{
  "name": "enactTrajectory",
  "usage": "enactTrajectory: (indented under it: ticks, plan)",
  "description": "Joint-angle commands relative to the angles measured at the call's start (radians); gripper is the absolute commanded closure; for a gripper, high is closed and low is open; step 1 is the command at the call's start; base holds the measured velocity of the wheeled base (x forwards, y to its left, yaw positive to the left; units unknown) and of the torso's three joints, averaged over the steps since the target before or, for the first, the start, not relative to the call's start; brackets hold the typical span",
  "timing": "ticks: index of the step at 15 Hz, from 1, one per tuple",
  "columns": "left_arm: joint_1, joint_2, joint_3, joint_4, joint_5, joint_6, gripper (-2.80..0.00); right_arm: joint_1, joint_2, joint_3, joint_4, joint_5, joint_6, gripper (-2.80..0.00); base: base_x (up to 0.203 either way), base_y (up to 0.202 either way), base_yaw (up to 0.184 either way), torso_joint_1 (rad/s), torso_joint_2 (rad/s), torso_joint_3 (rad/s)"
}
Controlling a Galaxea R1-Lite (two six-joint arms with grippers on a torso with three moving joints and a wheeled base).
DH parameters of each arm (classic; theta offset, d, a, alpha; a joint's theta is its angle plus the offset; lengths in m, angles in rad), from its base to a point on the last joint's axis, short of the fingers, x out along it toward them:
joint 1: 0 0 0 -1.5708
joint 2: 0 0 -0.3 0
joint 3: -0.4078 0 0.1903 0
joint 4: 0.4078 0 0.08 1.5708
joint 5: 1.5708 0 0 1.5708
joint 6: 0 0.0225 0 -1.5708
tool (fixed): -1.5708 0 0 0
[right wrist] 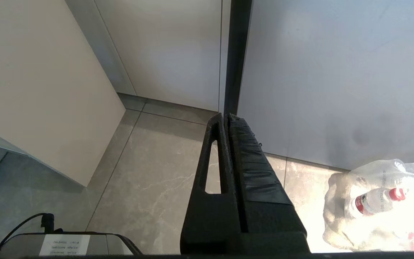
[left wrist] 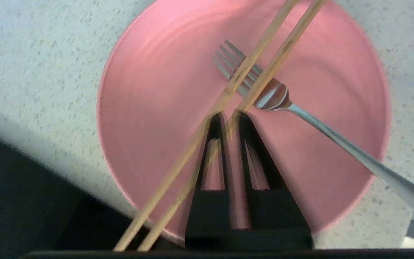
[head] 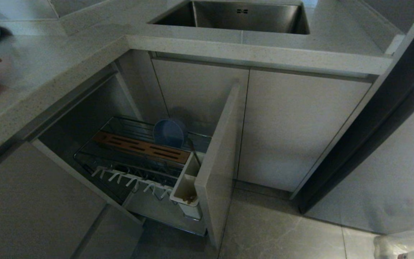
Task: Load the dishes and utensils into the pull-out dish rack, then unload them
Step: Pick up the chopsticks and place it in the cupboard
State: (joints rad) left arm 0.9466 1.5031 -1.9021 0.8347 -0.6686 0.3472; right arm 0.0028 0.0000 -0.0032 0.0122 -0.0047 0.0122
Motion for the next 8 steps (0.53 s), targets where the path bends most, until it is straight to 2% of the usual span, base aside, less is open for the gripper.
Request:
enactTrajectory:
  ticks: [1,6,8]
  plan:
    - [0.001,0.011,-0.002,0.004,-0.027,0.005,-2.8,0.0,0.001,0.0,0.0,0.0,0.0,0.0,0.0,0.0,0.0,0.0,0.0,0.0]
    - [0.001,0.029,-0.002,-0.015,-0.077,0.006,-2.8,0.0,0.001,0.0,0.0,0.0,0.0,0.0,0.0,0.0,0.0,0.0,0.0,0.0]
    - [0.0,0.046,0.0,-0.042,-0.081,0.028,-2.8,0.0,0.001,0.0,0.0,0.0,-0.001,0.0,0.0,0.0,0.0,0.0,0.0,0.0]
